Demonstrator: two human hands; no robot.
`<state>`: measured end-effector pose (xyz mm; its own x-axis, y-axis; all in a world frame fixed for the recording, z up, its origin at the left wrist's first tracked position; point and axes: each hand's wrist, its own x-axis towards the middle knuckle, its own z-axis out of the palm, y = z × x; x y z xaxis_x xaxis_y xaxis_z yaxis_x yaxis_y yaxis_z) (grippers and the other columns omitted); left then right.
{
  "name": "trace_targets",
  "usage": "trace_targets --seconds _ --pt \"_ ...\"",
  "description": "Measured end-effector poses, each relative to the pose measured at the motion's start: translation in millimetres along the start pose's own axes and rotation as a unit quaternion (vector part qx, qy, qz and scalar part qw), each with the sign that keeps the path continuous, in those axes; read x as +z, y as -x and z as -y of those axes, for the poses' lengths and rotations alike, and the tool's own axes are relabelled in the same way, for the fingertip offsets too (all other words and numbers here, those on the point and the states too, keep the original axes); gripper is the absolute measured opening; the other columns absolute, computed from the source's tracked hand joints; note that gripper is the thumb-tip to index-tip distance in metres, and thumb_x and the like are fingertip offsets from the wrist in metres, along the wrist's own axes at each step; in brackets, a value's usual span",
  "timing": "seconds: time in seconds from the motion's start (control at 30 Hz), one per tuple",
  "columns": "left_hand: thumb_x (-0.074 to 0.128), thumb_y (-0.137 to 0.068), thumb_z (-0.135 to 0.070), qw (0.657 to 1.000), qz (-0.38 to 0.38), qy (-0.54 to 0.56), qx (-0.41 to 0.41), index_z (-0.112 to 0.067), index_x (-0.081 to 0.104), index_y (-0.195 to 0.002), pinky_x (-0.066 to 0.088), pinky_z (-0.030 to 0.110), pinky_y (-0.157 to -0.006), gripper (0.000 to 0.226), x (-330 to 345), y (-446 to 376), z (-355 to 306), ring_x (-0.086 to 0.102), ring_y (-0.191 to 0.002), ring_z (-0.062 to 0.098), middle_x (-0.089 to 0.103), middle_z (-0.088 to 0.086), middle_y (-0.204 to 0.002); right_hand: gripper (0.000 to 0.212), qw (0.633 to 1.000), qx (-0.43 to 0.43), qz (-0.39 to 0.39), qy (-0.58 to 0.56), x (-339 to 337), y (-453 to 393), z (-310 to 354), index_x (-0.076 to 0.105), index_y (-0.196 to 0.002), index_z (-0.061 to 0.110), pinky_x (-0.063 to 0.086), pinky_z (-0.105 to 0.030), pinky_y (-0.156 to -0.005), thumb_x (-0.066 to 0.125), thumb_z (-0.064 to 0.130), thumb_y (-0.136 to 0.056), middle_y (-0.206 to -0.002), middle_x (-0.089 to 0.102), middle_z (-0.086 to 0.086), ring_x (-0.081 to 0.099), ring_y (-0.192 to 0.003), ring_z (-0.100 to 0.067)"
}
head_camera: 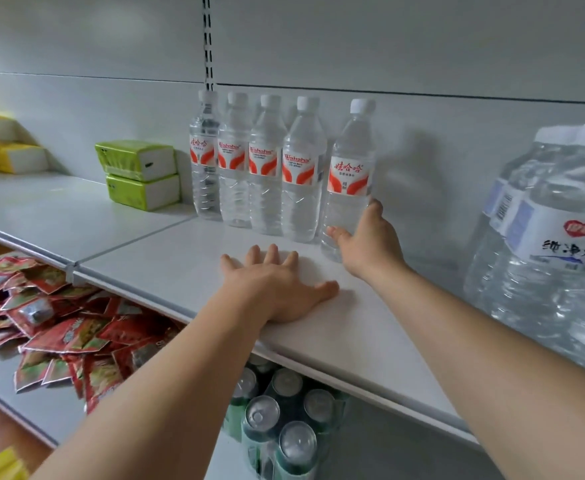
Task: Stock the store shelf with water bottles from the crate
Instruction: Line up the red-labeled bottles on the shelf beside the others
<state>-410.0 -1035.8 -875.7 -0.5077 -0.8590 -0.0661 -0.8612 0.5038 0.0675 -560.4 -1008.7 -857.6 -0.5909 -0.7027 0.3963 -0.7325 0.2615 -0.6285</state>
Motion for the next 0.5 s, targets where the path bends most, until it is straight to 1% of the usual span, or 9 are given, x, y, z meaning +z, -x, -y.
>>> trace_targets --seconds 0.07,0.13,0.33,0.43,0.5 --pt "0.011 -0.072 -0.096 1.0 0.002 -0.007 0.001 -0.037 0.009 -0.157 0.001 0.065 -0.116 0.103 2 -3 1 -0.004 -0.154 0.023 0.001 -0.004 -0.168 0.06 1.0 0.005 -0.004 0.006 6 -9 1 0.036 -0.132 0.006 0.045 -0.038 -0.092 0.069 0.036 -0.092 -0.135 0.057 -0.018 0.055 -0.122 -0.038" --pt "0.01 -0.072 -0.095 1.0 0.0 -0.011 0.006 -0.038 0.009 -0.157 0.001 0.066 -0.115 0.102 3 -4 1 -0.004 -0.154 0.023 0.001 -0.004 -0.168 0.06 1.0 0.002 -0.01 0.016 12 -17 2 0.037 -0.131 0.005 0.045 -0.038 -0.092 0.069 0.037 -0.091 -0.135 0.056 -0.018 0.054 -0.122 -0.038" --pt "0.01 -0.074 -0.094 1.0 0.006 -0.009 0.003 -0.037 0.008 -0.157 0.0 0.066 -0.115 0.101 3 -3 0 -0.007 -0.154 0.023 -0.001 -0.004 -0.168 0.071 0.999 -0.002 -0.026 0.044 25 -25 2 0.031 -0.141 0.003 0.041 -0.039 -0.098 0.067 0.041 -0.092 -0.141 0.044 -0.021 0.048 -0.127 -0.039" --pt "0.01 -0.075 -0.094 1.0 0.003 -0.009 0.004 -0.037 0.008 -0.157 0.001 0.066 -0.115 0.101 5 -3 0 -0.006 -0.154 0.023 -0.001 -0.004 -0.168 0.076 0.998 0.001 -0.025 0.055 28 -26 2 0.027 -0.146 0.003 0.041 -0.041 -0.098 0.064 0.043 -0.093 -0.141 0.042 -0.022 0.048 -0.127 -0.042" --pt "0.01 -0.075 -0.093 1.0 -0.012 -0.003 0.006 -0.036 0.01 -0.157 0.002 0.066 -0.115 0.1 6 -4 1 -0.004 -0.154 0.024 0.003 -0.004 -0.168 0.08 0.998 0.001 -0.025 0.062 28 -27 2 0.023 -0.149 0.004 0.042 -0.041 -0.098 0.063 0.045 -0.094 -0.14 0.042 -0.022 0.049 -0.126 -0.042"
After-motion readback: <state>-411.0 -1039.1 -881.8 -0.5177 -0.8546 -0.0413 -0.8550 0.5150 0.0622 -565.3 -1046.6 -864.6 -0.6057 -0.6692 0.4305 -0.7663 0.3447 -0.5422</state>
